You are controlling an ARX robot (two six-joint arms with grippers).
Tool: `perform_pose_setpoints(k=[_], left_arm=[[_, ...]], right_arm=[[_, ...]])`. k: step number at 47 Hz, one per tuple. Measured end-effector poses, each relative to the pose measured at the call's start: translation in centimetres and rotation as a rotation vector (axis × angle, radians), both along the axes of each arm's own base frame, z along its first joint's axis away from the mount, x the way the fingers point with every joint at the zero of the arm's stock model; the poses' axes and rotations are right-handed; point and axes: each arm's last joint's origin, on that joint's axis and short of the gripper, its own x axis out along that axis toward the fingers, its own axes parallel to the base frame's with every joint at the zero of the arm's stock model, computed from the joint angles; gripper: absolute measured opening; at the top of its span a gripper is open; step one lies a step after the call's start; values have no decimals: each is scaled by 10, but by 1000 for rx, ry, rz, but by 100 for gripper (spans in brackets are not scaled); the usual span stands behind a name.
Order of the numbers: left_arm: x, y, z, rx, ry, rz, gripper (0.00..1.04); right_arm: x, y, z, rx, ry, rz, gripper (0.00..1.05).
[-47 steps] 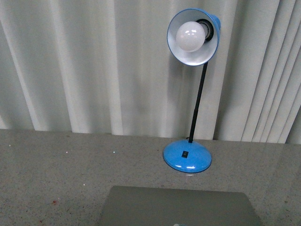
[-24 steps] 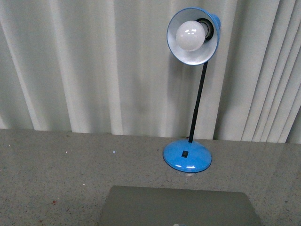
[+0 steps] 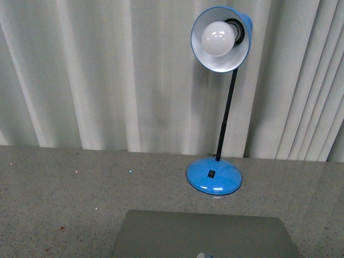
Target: Close laptop
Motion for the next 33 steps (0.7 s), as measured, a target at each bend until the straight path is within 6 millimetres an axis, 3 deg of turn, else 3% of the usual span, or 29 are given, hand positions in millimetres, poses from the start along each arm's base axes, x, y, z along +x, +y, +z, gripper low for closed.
perform_pose_setpoints(k=[19,20,33], left_arm=[[0,0,0,1,0,0,100],[0,0,0,0,0,0,99],[0,0,0,0,0,0,98]], right_arm=[[0,0,0,0,0,0,96],[0,0,0,1,0,0,99],[0,0,0,0,0,0,97]])
